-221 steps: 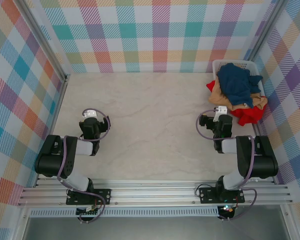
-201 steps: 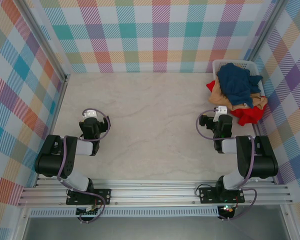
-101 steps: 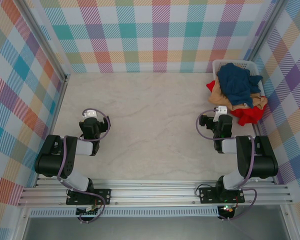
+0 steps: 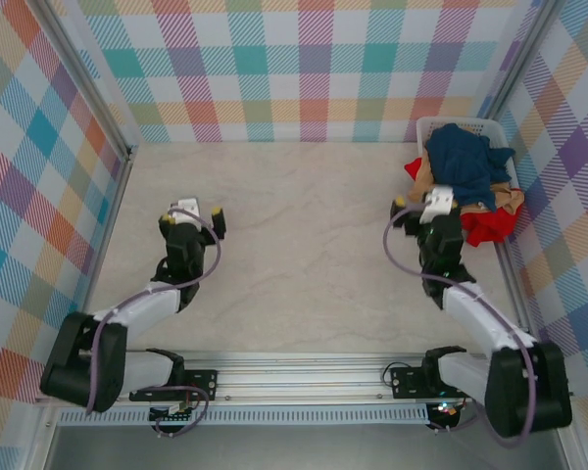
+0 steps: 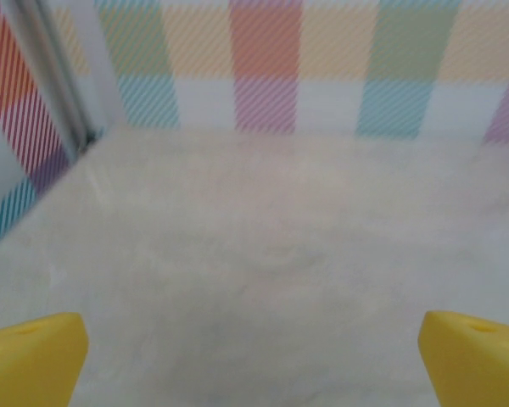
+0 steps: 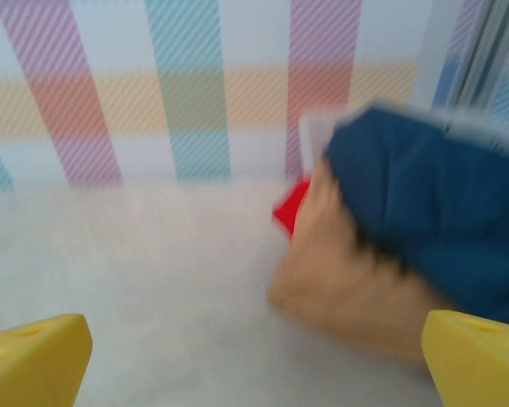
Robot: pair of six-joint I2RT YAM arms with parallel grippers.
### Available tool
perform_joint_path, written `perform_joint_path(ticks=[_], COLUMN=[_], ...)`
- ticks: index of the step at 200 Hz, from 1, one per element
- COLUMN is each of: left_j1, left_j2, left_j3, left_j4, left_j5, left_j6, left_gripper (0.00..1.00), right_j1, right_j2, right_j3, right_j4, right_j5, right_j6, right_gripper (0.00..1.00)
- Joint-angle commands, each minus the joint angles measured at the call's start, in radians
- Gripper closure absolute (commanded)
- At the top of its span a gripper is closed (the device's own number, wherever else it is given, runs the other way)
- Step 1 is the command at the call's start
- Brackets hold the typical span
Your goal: Fold and stack the t-shirts
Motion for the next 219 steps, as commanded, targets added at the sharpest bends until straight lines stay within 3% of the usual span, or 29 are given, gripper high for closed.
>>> perform_joint_path(ticks=[1,11,17,23,33,39,60,88,108,135,168,194,219], left_j1=[-0.030,-0.008,0.015,0.061,0.157,0.162,0.067,-0.015,-0.089,-0.148,-0.183,-0.197,-0.200], left_j2=[-0.072,-0.048,-0.003,0.045,0.103,0.127,0.159,0.208,0.230,0.251,0.280,0.298,0.316], left_j3=[0.300,0.591,0.692,0.763,0.806,0.820,0.869,0.934,1.022,1.097,1.122,1.140,1.157], left_j4=[-0.341,-0.908,-1.098,-1.178,-1.121,-1.067,-0.948,-0.857,-0.959,-1.020,-1.030,-1.034,-1.034], left_j5=[-0.168,-0.255,-0.306,-0.203,0.144,0.256,0.377,0.609,0.632,0.676,0.702,0.690,0.691], left_j6=[-0.249,-0.619,-0.796,-0.880,-0.863,-0.851,-0.791,-0.745,-0.647,-0.584,-0.587,-0.591,-0.606], left_gripper=[0.00,0.00,0.00,0.00,0.02,0.00,0.00,0.03,0.03,0.00,0.00,0.00,0.00], right_j1=[-0.035,-0.050,-0.089,-0.126,-0.155,-0.162,-0.263,-0.366,-0.405,-0.473,-0.496,-0.497,-0.492], right_j2=[0.029,0.110,0.151,0.184,0.239,0.277,0.448,0.641,0.707,0.773,0.874,0.968,0.977], right_j3=[0.475,0.655,0.716,0.754,0.814,0.857,1.035,1.214,1.226,1.197,1.222,1.299,1.308], right_j4=[-0.672,-0.882,-0.936,-0.947,-0.965,-1.006,-1.153,-1.299,-1.307,-1.275,-1.205,-1.223,-1.164], right_j5=[0.064,0.159,0.112,0.027,0.021,0.065,-0.023,-0.074,-0.053,-0.142,-0.276,-0.327,-0.359], right_j6=[0.189,0.412,0.457,0.467,0.498,0.535,0.621,0.627,0.593,0.579,0.499,0.488,0.489], right_gripper=[0.00,0.00,0.00,0.00,0.03,0.07,0.22,0.18,0.17,0.17,0.29,0.44,0.74])
